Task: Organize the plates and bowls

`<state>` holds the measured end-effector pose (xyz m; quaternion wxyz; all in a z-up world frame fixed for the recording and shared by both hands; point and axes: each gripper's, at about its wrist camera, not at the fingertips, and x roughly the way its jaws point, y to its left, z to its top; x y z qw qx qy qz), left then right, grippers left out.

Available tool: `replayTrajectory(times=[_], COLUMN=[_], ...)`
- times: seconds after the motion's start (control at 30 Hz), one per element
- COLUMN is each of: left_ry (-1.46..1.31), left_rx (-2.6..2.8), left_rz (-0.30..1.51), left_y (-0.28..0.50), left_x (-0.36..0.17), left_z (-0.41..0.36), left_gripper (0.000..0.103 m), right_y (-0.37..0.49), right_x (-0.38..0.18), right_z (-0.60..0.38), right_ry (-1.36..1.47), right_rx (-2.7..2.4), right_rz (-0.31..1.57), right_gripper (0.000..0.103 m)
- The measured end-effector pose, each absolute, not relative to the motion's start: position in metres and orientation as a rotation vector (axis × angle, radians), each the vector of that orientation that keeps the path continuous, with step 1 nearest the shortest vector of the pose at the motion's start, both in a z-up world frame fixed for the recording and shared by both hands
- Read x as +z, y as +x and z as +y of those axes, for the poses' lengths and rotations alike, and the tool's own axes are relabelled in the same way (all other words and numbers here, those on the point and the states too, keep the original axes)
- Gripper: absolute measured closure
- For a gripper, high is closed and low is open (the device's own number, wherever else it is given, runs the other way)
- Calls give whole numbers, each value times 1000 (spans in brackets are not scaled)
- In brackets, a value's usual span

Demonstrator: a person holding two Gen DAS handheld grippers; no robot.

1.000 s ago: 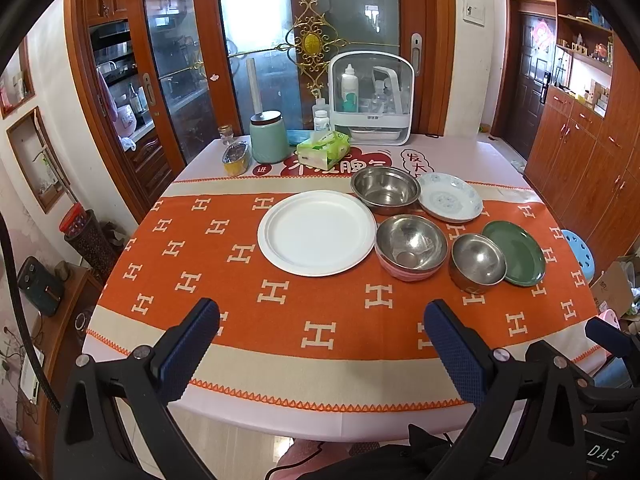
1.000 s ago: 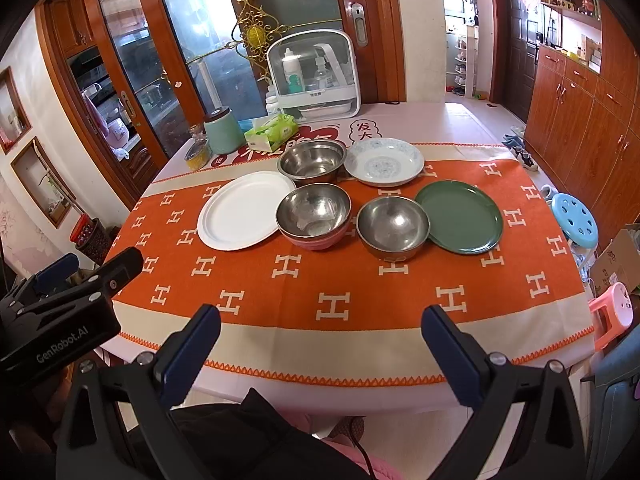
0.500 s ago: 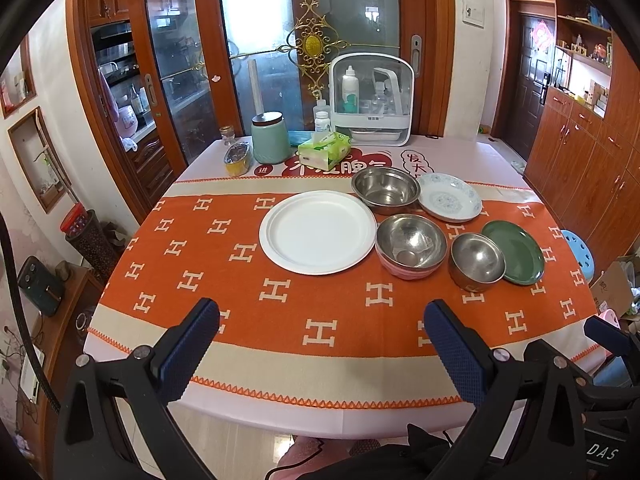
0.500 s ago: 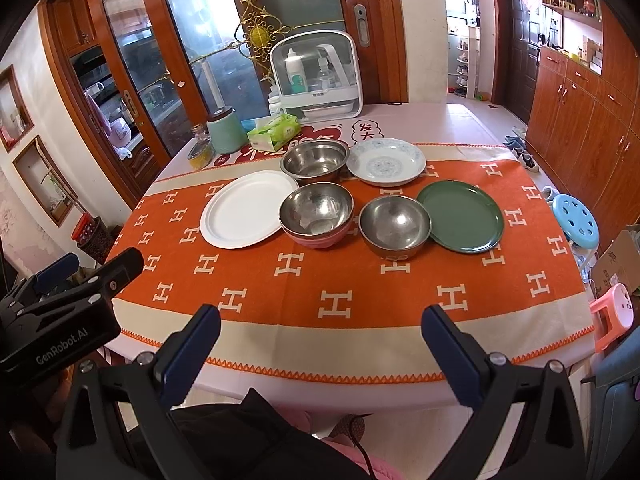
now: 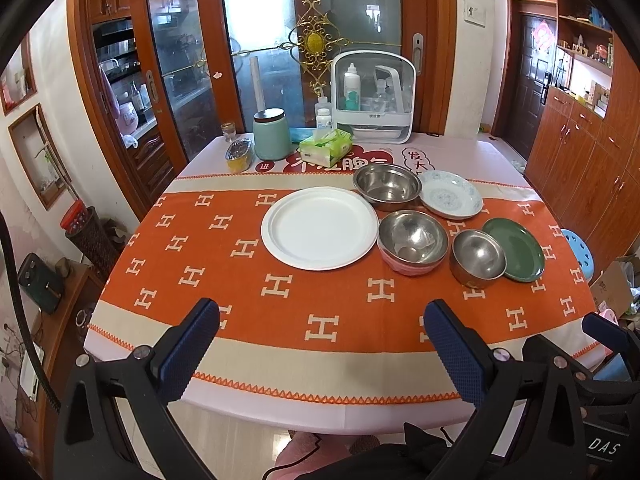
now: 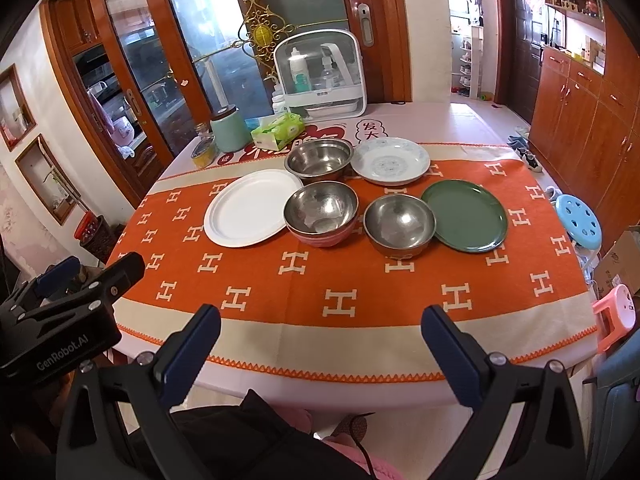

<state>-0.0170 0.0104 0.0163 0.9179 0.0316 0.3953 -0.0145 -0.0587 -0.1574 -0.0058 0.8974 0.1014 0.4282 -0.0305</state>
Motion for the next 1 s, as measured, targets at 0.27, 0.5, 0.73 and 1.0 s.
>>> replayTrajectory(times=[0.27,0.5,0.73,1.0], left_ry=[44,29,29,79], left_rx=[-24,-4,2,-32], left_rz=[842,893,960,1046], left_y=[-11,9,50,106], left_x=[12,-3,-19,-36], left_z=[25,43,72,103], left_gripper=[1,1,1,1], right_y=[-50,-30,4,47], right_x=[-7,-16,-28,-48], right_z=[-148,-140,-128,-113], right_ry=[224,271,344,444], right_rx=[-37,-33,-50,-102], right_rz=[897,910,951,1012], right_gripper=[2,2,2,2])
